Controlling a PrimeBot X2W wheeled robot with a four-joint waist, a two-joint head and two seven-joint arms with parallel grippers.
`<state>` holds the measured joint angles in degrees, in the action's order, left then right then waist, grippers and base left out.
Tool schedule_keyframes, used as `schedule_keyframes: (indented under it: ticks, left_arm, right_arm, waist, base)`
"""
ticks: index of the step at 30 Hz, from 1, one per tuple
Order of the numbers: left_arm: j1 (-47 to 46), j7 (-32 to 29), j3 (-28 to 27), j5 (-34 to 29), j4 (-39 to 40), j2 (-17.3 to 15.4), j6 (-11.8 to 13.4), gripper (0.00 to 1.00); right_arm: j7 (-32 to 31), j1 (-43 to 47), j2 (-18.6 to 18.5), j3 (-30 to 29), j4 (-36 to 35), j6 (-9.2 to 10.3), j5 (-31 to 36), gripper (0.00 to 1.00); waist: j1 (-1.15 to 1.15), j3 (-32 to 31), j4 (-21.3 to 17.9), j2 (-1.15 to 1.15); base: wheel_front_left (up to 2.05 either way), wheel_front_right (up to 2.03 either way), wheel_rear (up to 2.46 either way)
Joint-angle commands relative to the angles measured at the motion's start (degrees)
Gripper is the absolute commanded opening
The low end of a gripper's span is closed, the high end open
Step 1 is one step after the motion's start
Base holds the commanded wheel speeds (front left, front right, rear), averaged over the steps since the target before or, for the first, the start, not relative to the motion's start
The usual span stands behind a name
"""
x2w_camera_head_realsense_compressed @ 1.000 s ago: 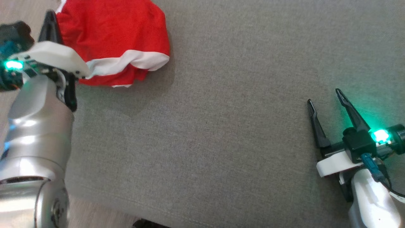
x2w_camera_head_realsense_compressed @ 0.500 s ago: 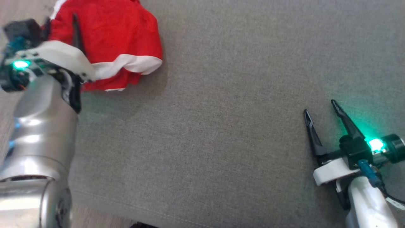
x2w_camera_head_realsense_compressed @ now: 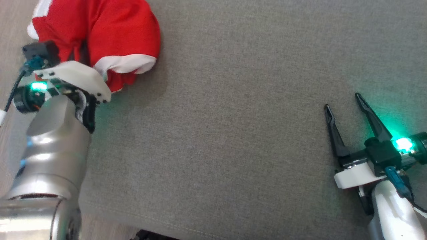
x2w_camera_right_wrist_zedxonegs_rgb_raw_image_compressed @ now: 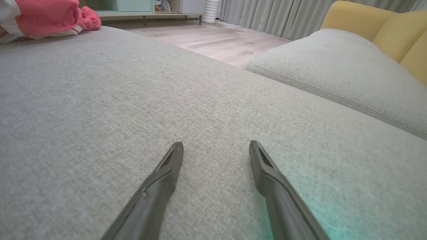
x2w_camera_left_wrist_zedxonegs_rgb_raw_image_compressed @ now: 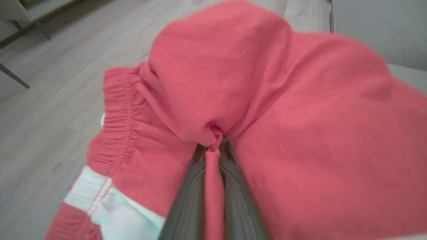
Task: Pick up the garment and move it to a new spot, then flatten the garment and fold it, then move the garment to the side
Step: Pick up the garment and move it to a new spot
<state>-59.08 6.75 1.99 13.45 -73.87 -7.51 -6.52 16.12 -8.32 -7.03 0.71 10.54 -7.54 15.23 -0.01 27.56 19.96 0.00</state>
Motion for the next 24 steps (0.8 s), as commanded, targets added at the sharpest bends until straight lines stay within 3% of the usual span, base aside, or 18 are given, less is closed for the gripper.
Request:
schedule_keyframes:
  ticks: [1,7,13,18,24]
  left_arm:
    - [-2.33,1.86,-0.36,-0.61,1.97,-3.71,0.44,0.0]
    - [-6.38,6.85,2.15,-2.74,5.61,-5.31,0.22,0.0]
    - [-8.94,8.09,4.6,-2.91,13.43,-5.32,-0.71,0.0]
    - [-9.8,8.07,8.36,-1.53,21.22,-4.45,-0.93,0.0]
    - [-11.25,2.99,14.03,3.97,31.8,-4.55,-0.95,0.0]
  right_arm:
    - [-1.12,-0.84,-0.59,0.53,4.36,0.05,0.82,1.0]
    - [-1.12,-1.05,1.3,2.78,5.95,0.05,-0.33,1.0]
    - [-1.12,-0.4,3.19,4.2,7.17,0.05,-2.07,1.0]
    - [-1.12,0.81,3.95,4.32,7.09,0.05,-3.66,1.0]
    - [-1.12,-0.07,4.12,3.96,4.63,0.05,-7.39,1.0]
  waist:
    - [0.01,-1.2,0.08,0.0]
    - [0.01,-7.47,-1.24,0.0]
    - [0.01,-14.24,-5.25,0.0]
    - [0.01,-18.24,-10.82,0.0]
    - [0.01,-16.35,-19.59,0.0]
  base:
    - [0.0,0.0,0.0]
    - [0.0,0.0,0.0]
    - [0.0,0.0,0.0]
    - [0.0,0.0,0.0]
    - [0.0,0.0,0.0]
